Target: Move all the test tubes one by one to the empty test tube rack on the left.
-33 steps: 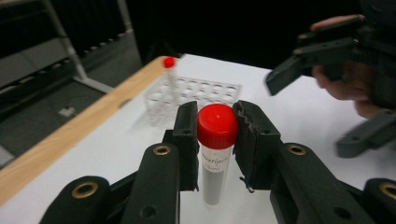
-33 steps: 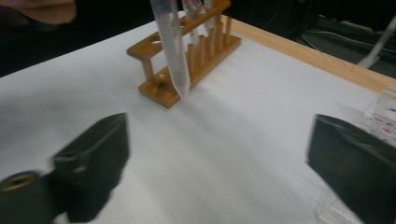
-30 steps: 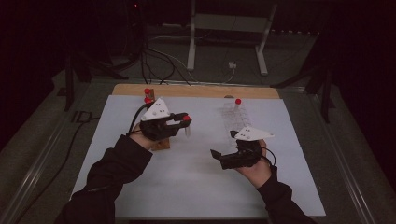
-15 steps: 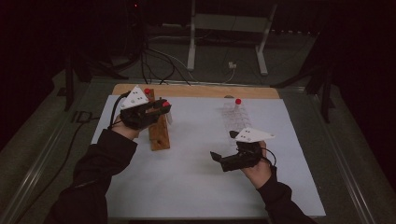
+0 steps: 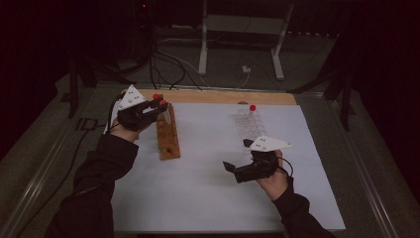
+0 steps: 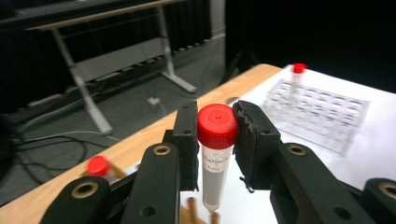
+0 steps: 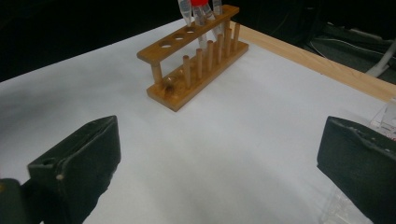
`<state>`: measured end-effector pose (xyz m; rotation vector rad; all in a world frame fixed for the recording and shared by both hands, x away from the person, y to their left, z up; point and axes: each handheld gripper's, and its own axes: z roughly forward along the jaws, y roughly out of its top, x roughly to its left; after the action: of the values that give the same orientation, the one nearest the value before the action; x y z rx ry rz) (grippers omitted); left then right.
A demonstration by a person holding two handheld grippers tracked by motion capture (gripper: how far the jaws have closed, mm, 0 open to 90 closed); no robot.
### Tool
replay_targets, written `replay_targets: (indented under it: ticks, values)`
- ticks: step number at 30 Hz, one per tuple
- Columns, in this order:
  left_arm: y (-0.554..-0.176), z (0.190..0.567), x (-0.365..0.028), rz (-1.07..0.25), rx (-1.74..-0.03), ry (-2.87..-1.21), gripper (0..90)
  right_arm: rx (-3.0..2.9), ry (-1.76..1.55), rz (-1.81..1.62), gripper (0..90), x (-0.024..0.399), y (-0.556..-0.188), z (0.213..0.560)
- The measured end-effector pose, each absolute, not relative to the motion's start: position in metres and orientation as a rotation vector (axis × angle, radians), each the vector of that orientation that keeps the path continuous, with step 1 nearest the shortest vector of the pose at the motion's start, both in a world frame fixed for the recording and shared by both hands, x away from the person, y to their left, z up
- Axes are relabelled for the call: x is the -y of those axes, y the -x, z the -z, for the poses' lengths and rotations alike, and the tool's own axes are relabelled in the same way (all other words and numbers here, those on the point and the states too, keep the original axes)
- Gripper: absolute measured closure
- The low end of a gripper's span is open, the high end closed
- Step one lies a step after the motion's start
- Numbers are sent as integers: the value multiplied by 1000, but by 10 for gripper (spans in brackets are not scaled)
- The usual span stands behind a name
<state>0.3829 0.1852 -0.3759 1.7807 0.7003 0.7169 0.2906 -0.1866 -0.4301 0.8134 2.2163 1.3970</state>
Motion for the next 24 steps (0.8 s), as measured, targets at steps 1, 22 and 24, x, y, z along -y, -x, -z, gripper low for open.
replay_targets:
  ticks: [1,22,24]
  values:
    - [-385,377,-187,-734,-715,-1778,720,-2217,-812,-1398,0,187,-290,430]
    - [-407,420,-195,-768,-850,-1804,720,-2219,-811,-1397,0,188,-291,430]
    - [-409,424,-194,-765,-856,-1814,720,-2221,-815,-1398,0,189,-292,430]
